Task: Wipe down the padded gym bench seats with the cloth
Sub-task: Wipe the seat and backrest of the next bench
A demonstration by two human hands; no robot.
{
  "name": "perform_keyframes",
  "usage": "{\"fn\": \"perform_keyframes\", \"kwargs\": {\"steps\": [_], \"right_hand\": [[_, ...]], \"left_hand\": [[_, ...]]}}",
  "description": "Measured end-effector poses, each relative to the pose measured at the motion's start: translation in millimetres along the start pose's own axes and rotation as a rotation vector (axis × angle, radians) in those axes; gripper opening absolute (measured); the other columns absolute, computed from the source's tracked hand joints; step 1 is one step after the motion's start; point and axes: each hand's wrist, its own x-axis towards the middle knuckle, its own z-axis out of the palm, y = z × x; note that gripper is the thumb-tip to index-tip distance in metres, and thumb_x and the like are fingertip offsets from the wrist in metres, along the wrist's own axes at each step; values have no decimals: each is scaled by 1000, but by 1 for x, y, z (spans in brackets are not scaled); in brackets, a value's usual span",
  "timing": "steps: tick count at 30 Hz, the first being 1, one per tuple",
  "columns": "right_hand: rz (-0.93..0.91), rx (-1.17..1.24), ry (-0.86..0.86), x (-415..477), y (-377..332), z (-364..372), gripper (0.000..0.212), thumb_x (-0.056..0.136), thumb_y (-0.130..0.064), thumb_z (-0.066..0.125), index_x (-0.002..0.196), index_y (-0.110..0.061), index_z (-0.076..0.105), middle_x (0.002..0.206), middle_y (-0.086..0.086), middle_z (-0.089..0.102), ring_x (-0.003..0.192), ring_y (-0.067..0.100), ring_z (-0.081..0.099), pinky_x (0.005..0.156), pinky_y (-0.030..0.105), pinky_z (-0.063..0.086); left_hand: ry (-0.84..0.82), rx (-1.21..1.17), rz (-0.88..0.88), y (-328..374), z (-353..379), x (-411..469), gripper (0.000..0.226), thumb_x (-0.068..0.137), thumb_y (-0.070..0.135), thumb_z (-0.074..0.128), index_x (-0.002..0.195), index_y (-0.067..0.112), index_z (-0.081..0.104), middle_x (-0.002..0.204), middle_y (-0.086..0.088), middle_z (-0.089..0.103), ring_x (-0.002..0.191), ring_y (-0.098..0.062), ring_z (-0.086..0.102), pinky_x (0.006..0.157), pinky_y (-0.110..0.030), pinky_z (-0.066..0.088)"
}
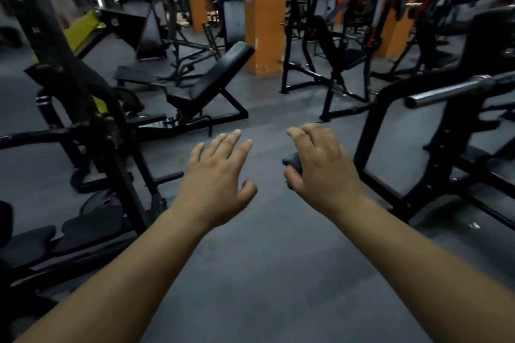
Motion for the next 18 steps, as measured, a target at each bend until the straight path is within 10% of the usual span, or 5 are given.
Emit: {"fn": "perform_keyframes", "kwargs": {"steps": [18], "right_hand": [[-124,41,28,458,167,319,53,77,-25,69,126,-9,56,118,10,55,100,31,54,68,38,49]], "left_hand": [[40,42,-105,-218,140,495,78,83,52,35,156,29,22,166,3,13,152,-18,13,122,-47,15]]}}
